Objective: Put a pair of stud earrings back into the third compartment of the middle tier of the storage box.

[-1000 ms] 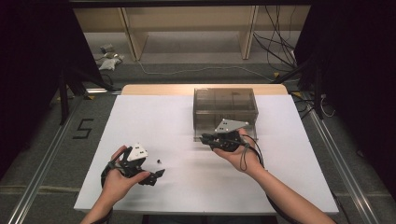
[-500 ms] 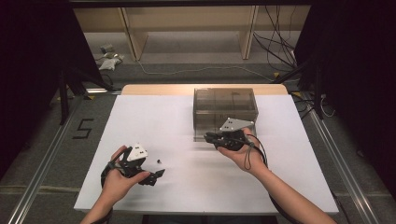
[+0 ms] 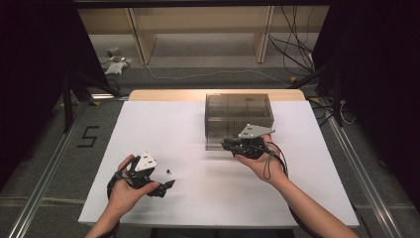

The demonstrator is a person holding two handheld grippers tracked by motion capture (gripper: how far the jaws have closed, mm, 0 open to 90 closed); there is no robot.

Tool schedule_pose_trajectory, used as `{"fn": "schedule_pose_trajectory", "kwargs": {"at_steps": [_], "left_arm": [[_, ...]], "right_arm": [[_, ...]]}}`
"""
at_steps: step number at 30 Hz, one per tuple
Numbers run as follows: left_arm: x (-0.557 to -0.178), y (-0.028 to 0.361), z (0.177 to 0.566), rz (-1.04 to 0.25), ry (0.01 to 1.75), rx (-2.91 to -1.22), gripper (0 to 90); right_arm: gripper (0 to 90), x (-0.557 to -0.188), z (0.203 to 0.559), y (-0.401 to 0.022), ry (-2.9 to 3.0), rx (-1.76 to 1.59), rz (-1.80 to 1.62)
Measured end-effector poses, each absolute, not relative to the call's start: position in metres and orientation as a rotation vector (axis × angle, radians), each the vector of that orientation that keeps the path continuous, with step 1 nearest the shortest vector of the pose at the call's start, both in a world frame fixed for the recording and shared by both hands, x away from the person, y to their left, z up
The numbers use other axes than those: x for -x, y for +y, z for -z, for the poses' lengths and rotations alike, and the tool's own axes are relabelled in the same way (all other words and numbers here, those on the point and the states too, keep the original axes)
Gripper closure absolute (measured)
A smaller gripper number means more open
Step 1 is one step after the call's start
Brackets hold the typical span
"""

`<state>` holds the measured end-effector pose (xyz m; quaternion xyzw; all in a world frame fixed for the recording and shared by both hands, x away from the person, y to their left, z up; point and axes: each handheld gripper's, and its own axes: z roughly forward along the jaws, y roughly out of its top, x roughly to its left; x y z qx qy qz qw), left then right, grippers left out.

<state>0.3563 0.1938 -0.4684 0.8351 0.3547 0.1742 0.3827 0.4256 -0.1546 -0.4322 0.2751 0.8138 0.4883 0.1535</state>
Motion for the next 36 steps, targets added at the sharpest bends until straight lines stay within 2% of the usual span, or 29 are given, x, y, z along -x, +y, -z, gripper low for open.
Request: {"fn": "schedule_pose_trajectory", "kwargs": {"at_steps": [36], "left_arm": [[-0.356, 0.194, 0.468, -0.448, 0.907, -2.128, 0.0]], "right_arm": [[80.8, -0.43, 0.429, -0.177, 2.278, -0.844, -1.387]]}}
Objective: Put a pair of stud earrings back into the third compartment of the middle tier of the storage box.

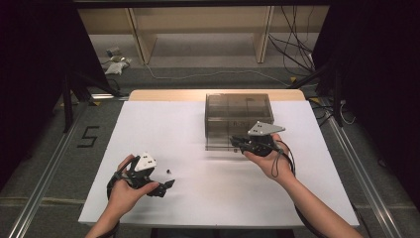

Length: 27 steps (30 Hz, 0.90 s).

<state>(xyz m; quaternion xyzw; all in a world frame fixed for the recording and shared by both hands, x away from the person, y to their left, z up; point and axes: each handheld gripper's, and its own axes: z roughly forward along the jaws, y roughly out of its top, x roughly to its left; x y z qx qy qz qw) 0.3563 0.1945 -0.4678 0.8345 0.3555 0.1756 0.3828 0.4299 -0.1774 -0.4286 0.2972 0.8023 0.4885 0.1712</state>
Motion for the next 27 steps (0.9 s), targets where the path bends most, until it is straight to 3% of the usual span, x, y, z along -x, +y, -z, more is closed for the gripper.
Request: {"fn": "schedule_pose_trajectory", "kwargs": {"at_steps": [27], "left_arm": [[-0.356, 0.195, 0.468, -0.449, 0.912, -2.12, 0.1]], "right_arm": [[80.7, -0.434, 0.426, -0.196, 2.236, -0.892, -1.383]]}}
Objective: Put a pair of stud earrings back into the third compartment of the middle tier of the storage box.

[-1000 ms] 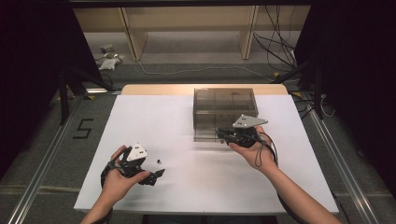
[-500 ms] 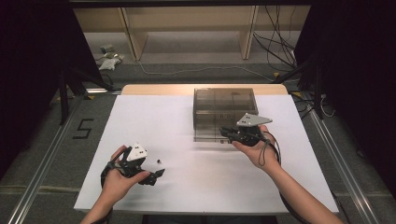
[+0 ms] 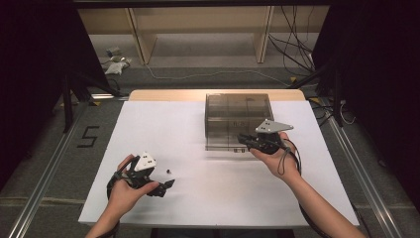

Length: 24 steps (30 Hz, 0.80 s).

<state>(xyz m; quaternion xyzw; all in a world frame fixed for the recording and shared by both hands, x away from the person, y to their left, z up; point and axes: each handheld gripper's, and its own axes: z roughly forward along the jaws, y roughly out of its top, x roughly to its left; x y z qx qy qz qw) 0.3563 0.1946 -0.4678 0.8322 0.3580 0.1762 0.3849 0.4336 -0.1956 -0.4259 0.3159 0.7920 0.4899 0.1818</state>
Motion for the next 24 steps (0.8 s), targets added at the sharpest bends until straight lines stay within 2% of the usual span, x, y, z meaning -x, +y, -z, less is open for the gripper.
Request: {"fn": "schedule_pose_trajectory", "kwargs": {"at_steps": [24], "left_arm": [[-0.357, 0.193, 0.467, -0.449, 0.909, -2.124, 0.0]], "right_arm": [[80.8, -0.44, 0.428, -0.225, 2.187, -0.973, -1.353]]}}
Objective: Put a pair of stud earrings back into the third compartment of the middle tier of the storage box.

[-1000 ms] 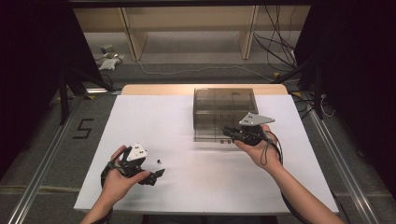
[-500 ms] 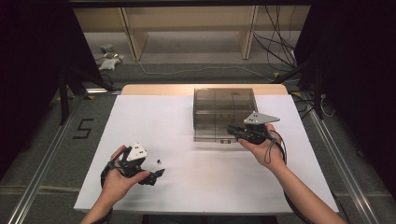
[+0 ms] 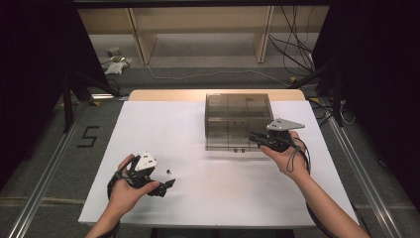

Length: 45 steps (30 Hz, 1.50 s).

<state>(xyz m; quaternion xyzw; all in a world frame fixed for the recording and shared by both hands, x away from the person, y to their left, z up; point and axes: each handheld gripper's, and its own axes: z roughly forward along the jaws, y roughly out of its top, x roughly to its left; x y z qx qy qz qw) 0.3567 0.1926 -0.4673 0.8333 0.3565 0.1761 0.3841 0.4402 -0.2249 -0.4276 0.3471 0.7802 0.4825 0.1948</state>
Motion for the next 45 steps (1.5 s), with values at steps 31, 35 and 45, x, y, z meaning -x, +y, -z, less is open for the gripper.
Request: {"fn": "schedule_pose_trajectory", "kwargs": {"at_steps": [31, 35, 45], "left_arm": [[-0.353, 0.199, 0.467, -0.461, 0.928, -2.115, 0.1], [-0.353, 0.198, 0.467, -0.461, 0.926, -2.115, 0.1], [-0.353, 0.199, 0.468, -0.459, 0.926, -2.114, 0.0]], "right_arm": [[80.7, -0.454, 0.439, -0.238, 2.199, -1.035, -1.28], [80.6, -0.455, 0.441, -0.238, 2.208, -1.04, -1.262], [80.5, -0.456, 0.443, -0.238, 2.209, -1.041, -1.248]]}}
